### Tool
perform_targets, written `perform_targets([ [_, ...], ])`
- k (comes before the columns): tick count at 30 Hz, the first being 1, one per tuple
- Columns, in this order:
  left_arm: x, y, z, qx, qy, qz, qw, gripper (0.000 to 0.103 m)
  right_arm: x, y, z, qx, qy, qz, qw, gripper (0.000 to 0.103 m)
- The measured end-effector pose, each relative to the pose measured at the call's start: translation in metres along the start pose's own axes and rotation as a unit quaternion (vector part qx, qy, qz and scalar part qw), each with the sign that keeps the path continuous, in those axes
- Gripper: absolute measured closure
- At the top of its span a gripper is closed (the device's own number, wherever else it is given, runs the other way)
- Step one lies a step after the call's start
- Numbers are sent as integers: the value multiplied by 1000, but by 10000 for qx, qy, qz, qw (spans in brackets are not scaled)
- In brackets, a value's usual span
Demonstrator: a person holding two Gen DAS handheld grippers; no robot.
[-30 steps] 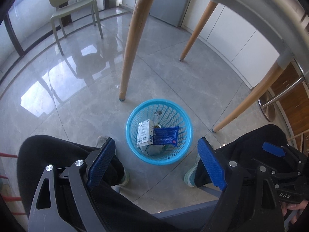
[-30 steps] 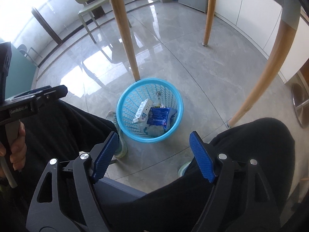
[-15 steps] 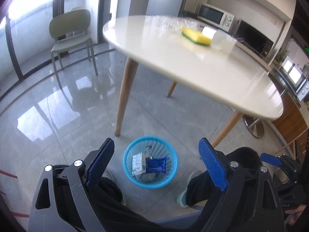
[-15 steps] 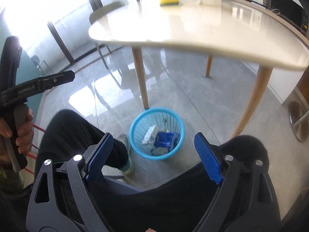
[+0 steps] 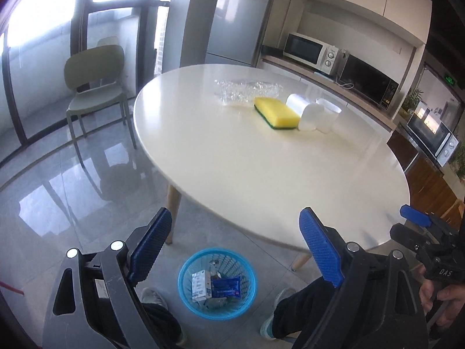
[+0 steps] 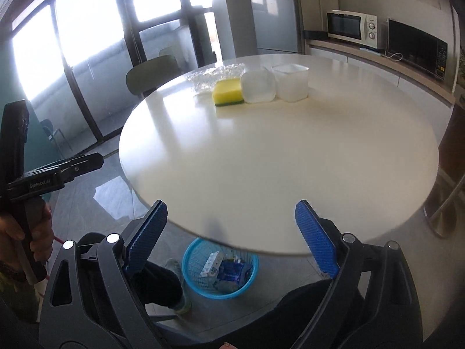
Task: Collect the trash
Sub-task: 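Raise both open tools back toward the table, then grasp the clear plastic wrapper with left tool while right grasps white cup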
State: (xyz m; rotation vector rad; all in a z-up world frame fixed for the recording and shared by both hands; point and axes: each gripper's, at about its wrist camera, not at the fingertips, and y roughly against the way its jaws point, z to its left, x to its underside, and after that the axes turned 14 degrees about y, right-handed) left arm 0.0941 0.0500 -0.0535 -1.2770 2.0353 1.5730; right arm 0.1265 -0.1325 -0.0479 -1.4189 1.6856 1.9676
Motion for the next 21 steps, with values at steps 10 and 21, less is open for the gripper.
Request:
perform_targets([
  [10,-37,-30,-11,-77,-189,-123,9997,15,-46,-33,-33,197,49,-153,9997,18],
  [21,-90,-58,-22,-403,-653,-246,9967,15,-87,-68,-57,282,-52,-95,9995,21],
])
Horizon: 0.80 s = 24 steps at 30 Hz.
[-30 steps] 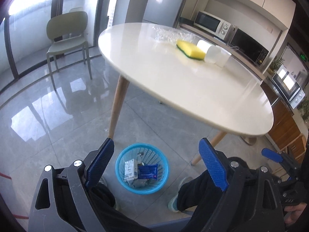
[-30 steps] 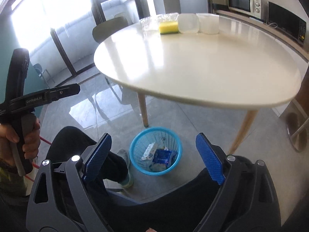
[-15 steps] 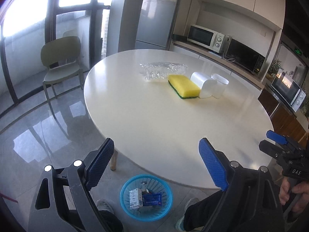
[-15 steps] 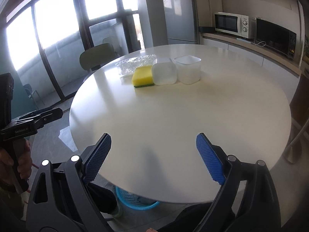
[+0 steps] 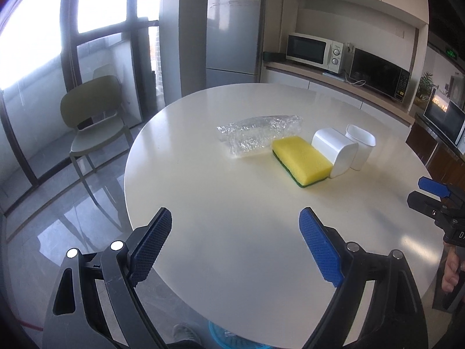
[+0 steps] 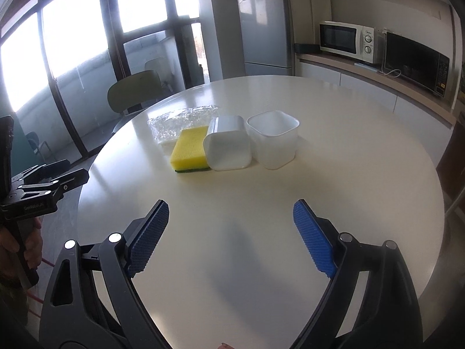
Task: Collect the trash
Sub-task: 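Grasp the clear plastic wrapper with left tool while right grasps white cup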
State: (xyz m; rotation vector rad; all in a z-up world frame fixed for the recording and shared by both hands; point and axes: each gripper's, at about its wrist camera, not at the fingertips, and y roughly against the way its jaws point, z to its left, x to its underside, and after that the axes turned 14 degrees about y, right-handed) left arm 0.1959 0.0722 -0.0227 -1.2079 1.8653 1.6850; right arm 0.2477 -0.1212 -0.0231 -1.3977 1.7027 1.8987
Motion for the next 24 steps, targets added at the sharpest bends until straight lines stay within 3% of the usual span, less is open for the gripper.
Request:
perform_targets([
  [6,-27,-10,-4,-45,-182,-31,9998,15,-21,-19,0,138,167,74,9997,26],
  [14,-56,-39,-14,-132,-630,154,9978,15,-52,-49,5,433,1053,424,9926,34],
  [19,-82,-62,-34,-215,-1310,319,9906,15,-64,-70,8,514,1650,745,9821,38],
  [24,-106,-95,-47,-162,-1744,782,9814,13,-75,-88,14,565,2118,924,9713,43],
])
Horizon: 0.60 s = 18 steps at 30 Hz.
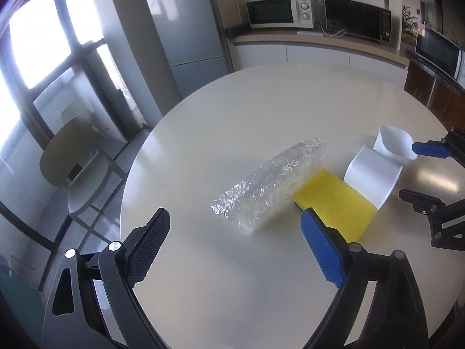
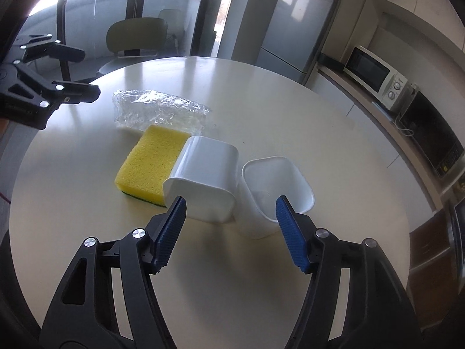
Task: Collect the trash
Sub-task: 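Grasp the clear plastic wrapper with left tool while right grasps white cup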
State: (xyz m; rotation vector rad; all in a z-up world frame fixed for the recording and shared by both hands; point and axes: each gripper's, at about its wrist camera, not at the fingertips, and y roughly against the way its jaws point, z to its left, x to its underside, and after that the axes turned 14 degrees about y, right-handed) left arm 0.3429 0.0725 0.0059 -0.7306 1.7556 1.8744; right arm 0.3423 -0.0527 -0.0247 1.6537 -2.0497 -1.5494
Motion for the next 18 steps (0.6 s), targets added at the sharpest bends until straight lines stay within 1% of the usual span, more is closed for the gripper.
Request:
perform_targets([
  [2,-6,-12,-5,48,-304,198,9993,12,-5,-5,5,87,383,95,9992,50],
  [4,-10,-28,-10,78,-636,443,9970,12,-8,-10,9,94,624,205,9978,50],
  [5,-12,-37,-12,47,-751,560,9956,12,-9,-13,11,115,762,255,9967,52],
  [7,-13,-48,-14,-2,-916,682,9935,12,-12,-17,14,126,941,295,9950,57],
  [9,-15,-56,-13,45,-1010,783,9918,12,-16,-19,16,92,1069,325,9937,59],
  [11,-16,-63,-13,78,-1091,882,9901,12,-19,-23,19,116,1239,377,9915,63],
  [13,-14,-70,-16,13,-1316,911,9871,12,-21,-25,20,84,1343,397,9901,67],
  [15,-13,-70,-19,-56,-1538,722,9854,14,-21,-25,19,-8,1360,424,9898,73],
  [16,-12,-72,-20,9,-1604,717,9845,15,-22,-25,20,-23,1412,445,9890,80],
  [18,-8,-73,-21,130,-1733,821,9814,22,-23,-26,21,-69,1480,471,9878,86],
])
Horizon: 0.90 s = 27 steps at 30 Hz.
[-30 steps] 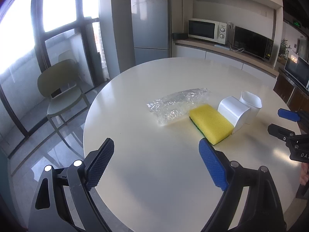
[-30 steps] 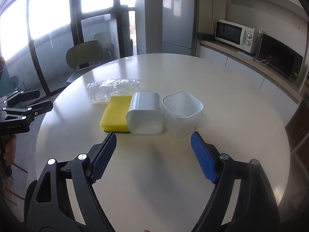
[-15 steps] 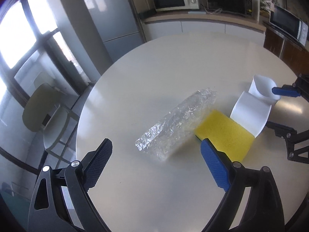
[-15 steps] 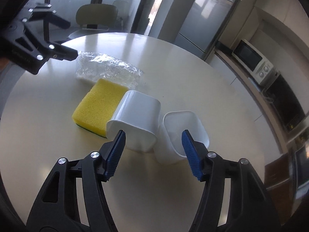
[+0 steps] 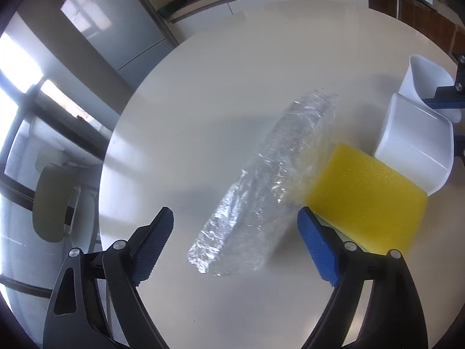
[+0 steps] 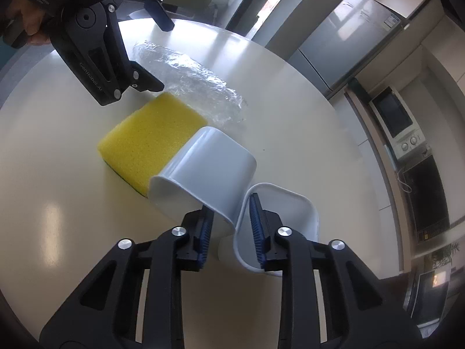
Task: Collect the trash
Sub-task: 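Grasp the clear plastic wrapper with left tool while right grasps white cup, then lift the held wrapper and white cup off the table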
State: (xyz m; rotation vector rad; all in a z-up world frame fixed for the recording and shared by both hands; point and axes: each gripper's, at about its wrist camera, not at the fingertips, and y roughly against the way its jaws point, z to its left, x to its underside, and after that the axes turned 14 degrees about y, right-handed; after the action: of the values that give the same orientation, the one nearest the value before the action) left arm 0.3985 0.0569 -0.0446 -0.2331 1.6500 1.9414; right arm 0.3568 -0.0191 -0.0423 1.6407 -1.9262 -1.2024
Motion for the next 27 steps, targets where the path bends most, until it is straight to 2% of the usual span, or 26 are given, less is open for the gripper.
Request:
perform_targets([
  [1,2,0,-3,49,-75,-7,10000,27,-1,0,1,-5,36,1,10000,89],
  [3,6,-1,-7,129,-142,13,9998,46,-3,1,2,27,97,-9,9999,92],
  [7,13,4,-6,311,44,75,9995,61,-2,6,2,15,7,-127,9999,95],
  [9,15,8,-2,254,218,69,9994,74,-1,8,2,9,-52,-191,9998,95],
  [13,18,20,17,152,956,31,9953,80,-2,13,0,13,-213,-294,9993,95],
  [21,37,51,24,98,1597,-204,9869,81,3,33,1,157,-402,-435,9981,95],
  [27,52,68,31,171,1978,-358,9794,81,18,49,-11,117,-954,-545,9939,95],
])
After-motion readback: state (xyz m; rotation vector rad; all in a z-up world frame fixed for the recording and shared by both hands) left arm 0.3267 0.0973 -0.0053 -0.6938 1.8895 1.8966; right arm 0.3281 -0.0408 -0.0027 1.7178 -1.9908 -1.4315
